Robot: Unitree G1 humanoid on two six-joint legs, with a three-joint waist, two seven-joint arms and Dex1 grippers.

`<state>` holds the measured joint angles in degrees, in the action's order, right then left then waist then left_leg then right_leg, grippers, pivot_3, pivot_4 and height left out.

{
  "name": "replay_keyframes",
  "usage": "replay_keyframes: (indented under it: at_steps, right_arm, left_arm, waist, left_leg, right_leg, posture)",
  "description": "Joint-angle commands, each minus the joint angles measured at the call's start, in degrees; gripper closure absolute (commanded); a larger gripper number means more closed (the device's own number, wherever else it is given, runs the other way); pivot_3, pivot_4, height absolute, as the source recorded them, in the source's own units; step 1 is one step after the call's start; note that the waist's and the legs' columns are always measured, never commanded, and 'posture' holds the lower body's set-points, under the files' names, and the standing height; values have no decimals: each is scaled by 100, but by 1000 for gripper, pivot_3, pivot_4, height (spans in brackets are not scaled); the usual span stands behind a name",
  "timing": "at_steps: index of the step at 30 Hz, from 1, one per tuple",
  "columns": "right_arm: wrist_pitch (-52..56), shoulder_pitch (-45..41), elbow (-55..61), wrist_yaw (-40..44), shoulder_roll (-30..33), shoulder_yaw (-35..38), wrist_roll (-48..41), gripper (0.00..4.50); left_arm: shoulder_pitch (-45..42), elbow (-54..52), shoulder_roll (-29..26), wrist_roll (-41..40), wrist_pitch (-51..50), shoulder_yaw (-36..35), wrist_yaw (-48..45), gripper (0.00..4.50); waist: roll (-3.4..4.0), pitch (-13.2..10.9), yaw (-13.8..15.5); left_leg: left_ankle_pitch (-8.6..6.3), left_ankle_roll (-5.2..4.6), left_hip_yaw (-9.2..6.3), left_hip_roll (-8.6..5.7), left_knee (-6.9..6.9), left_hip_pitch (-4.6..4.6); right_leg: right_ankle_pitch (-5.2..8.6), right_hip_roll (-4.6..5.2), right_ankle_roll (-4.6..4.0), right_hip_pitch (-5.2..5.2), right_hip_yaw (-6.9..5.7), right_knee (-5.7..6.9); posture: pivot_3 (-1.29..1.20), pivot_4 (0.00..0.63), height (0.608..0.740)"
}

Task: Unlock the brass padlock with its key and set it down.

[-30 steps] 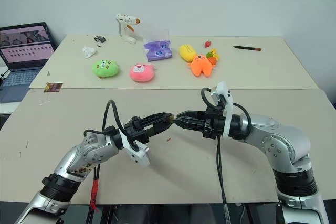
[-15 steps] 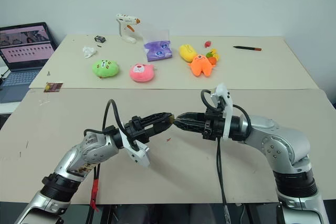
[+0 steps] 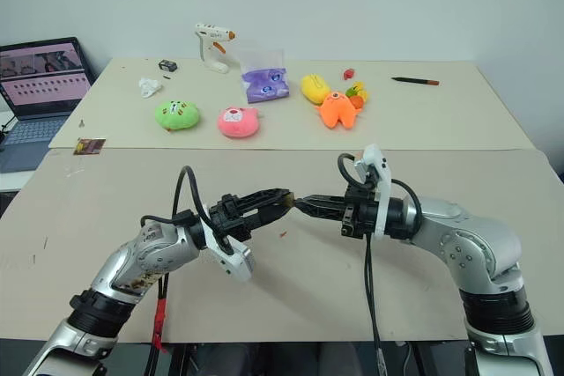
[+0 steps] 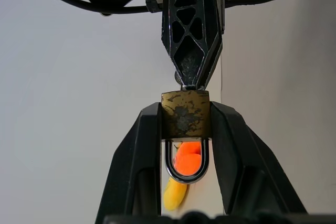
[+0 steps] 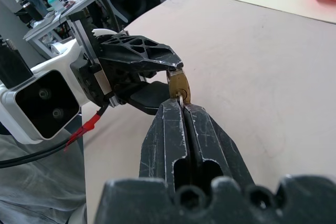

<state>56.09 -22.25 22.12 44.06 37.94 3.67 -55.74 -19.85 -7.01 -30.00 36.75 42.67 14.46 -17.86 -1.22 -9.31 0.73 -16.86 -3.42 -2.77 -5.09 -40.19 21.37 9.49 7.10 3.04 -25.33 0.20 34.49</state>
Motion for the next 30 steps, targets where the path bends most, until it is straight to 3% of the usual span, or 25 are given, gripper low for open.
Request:
replay_keyframes:
  at_steps: [1,8,12,15,18,20,24,25,30]
  right_arm:
    - [391,-234,151,-194,-93,207,-635,4471]
    - [1206,-574,-212,-1847,-769,488,-2489,4471]
    - [1265,-673,-522,-2826,-944,474,-3200,4471]
    - [1247,-675,-242,-2641,-724,328,-2774,4471]
    - [682,-547,456,-1904,-337,-53,-1663,4471]
    - [505,-445,693,-1516,-323,10,-1716,4471]
    - [450,-254,866,-947,-43,-161,-1350,4471]
    - [422,-207,867,-846,0,-183,-1278,3871]
    - [273,-49,671,-339,293,-204,-810,2311]
  left_arm:
    - [-250,-192,-90,865,359,-171,772,3673]
    - [-505,-267,-236,1898,722,-357,2161,3673]
    - [-526,-245,-239,2123,637,-315,2417,3673]
    - [-420,-9,-151,1753,466,-202,2154,3673]
    - [-216,288,-92,714,76,39,1213,3673]
    - [42,300,-137,-145,-229,227,506,3673]
    - [389,174,-175,-773,-507,306,-10,3673]
    - [409,200,-196,-837,-484,310,-66,3673]
    - [378,350,-258,-983,-354,288,-206,3673]
  waist:
    - [0,0,-4]
    - [0,0,1]
    - [0,0,0]
    - [0,0,-2]
    - [1,1,-2]
    - [0,1,-10]
    - [0,1,-33]
    - [0,1,-32]
    - [0,1,-10]
  left_leg:
    - [0,0,0,0,0,0]
    - [4,6,-1,0,18,0]
    - [5,8,-2,-2,27,1]
    - [5,7,0,-4,29,1]
    - [4,6,1,-5,30,5]
    - [5,8,2,-6,27,20]
    - [35,57,7,-6,15,65]
    - [34,55,7,-6,14,62]
    - [14,18,7,-5,9,50]
  right_leg:
    - [0,0,0,0,0,-1]
    - [-1,1,-1,-8,2,-2]
    - [-1,3,-2,-12,1,-3]
    - [-1,4,-2,-15,2,-1]
    - [-1,5,-2,-23,1,4]
    - [-1,6,-1,-44,0,16]
    - [-1,6,-2,-90,5,45]
    - [-1,6,-2,-87,6,42]
    - [-1,5,-3,-76,5,41]
  posture:
    - [0,150,740]
    - [0,150,740]
    - [0,150,740]
    - [0,150,740]
    - [0,150,740]
    - [0,150,740]
    - [0,150,740]
    - [0,150,740]
    - [0,150,740]
